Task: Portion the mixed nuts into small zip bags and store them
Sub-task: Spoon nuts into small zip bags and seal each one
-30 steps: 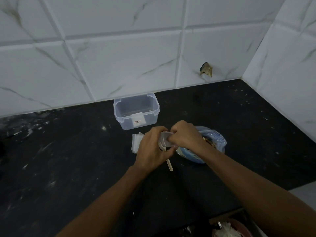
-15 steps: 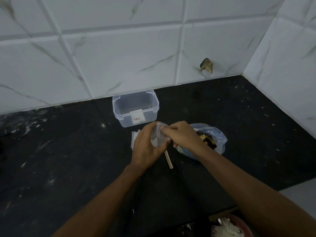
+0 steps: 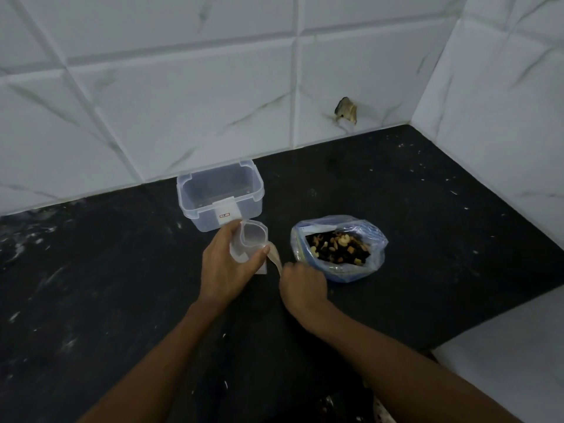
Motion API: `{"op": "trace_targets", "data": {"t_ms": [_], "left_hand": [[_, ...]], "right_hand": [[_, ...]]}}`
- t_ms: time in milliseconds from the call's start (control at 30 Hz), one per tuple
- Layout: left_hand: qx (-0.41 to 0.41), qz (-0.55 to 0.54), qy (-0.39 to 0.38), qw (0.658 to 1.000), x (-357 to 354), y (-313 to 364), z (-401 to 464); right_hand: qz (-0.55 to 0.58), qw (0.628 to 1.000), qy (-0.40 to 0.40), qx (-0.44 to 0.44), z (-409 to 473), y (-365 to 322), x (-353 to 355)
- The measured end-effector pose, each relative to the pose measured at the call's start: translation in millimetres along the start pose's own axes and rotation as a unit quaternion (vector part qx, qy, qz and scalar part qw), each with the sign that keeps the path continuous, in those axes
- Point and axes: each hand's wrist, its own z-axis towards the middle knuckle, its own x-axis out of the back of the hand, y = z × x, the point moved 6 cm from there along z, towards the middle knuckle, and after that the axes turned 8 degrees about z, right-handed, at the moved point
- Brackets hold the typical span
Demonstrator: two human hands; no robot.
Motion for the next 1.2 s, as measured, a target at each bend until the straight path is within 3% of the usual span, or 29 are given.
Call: {"op": "trace_targets", "data": {"t_ms": [200,300,500,667,833,1200], "left_hand": [[-0.009,-0.017,0.014,1.0,1.2,10.4,5.4],[-0.006,-0.032,0.006,0.999,-2.9,12.0,6.8],[-0.029,-0.045,-0.084,0.995,-43.2,29.3,0.8],[-0.065,-0.026,-0.11,0.991,-69.1,46.4,4.7],[-0.089,0.008,-0.119,0.989,-81.1,52.4,5.7],[-0.078,-0.001,-0.124,0.989,-84.3,50.4,4.3]], "right_hand": [[0.085,0.996,0.011,0.008,-30.2,8.5,20.9],[0.133,0.989,0.058,0.001,-64.0,43.7,52.4],[0.087,0.974,0.209,-0.023,-60.5,127.6,110.1],[-0.039,0.98,0.193,0.033,-31.8,133.5,110.3],[-0.075,0.976,0.182,0.096,-16.7,115.2,109.7],[-0.024,0.994,0.105,0.017,-1.3,131.5,102.0]]}}
